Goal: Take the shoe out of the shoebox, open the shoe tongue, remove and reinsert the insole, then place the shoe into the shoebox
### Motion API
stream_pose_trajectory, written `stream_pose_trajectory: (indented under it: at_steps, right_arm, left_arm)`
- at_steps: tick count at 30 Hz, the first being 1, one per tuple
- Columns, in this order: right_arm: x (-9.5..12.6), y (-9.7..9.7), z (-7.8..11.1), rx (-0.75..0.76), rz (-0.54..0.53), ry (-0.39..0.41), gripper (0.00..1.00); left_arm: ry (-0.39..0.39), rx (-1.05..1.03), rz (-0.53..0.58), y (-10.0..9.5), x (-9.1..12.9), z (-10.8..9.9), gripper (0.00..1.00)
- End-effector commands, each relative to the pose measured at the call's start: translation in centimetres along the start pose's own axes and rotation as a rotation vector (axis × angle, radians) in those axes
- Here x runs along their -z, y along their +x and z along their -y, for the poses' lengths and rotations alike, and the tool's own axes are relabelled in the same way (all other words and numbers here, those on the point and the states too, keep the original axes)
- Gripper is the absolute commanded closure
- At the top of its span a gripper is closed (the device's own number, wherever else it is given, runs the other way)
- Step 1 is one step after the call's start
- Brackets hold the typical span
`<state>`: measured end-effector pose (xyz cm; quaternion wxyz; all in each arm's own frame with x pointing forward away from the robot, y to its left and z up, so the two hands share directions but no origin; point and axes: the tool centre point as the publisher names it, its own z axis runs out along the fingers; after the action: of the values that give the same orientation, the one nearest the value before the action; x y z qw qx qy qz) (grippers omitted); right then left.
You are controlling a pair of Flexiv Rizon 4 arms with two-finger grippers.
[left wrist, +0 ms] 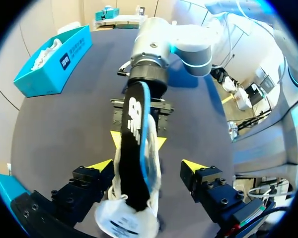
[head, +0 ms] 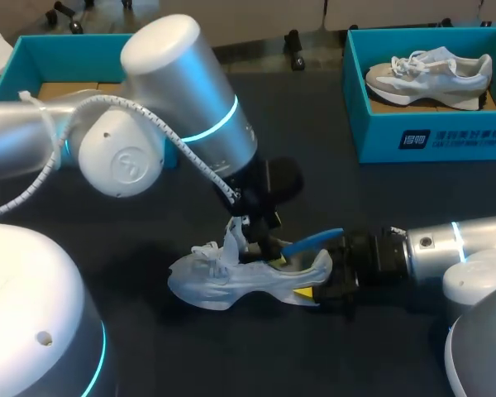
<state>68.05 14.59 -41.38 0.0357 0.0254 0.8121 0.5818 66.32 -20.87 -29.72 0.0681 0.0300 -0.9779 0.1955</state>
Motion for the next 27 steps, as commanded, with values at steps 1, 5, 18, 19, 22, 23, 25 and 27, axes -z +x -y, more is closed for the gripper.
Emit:
stream_pose_trajectory:
  at_steps: [1,5,18,19,22,23,25,27]
  right_arm:
    - [-0.2,0.3,0.0,0.0,0.001,0.006,1.0]
    - [-0.2,0.3,0.0,0.0,0.001,0.006,1.0]
    - [-0.2,0.3,0.0,0.0,0.001,0.006,1.0]
    - [-0.2,0.3,0.0,0.0,0.001,0.006,1.0]
    - [-0.2,0.3,0.0,0.0,0.001,0.006,1.0]
    - [-0.2,0.3,0.0,0.0,0.001,0.006,1.0]
    - [-0.2,0.3,0.0,0.0,0.001,0.006,1.0]
    - [-0.2,0.3,0.0,0.0,0.001,0.006,1.0]
  left_arm:
    - [-0.011,0.003,0.028,1.3,1.6,-0.2,0.14]
    - [-0.01,0.014,0.068,2.0,2.0,0.2,0.21]
    - [0.005,0.019,0.197,3.7,1.9,1.5,0.37]
    - [0.008,0.021,0.207,3.8,1.8,1.6,0.38]
    - [0.021,0.033,0.248,3.8,1.6,2.0,0.45]
    - [0.025,0.038,0.267,3.8,1.5,2.2,0.49]
    - [0.026,0.046,0.289,3.6,1.3,2.4,0.51]
    - [0.027,0.048,0.311,3.6,1.2,2.5,0.51]
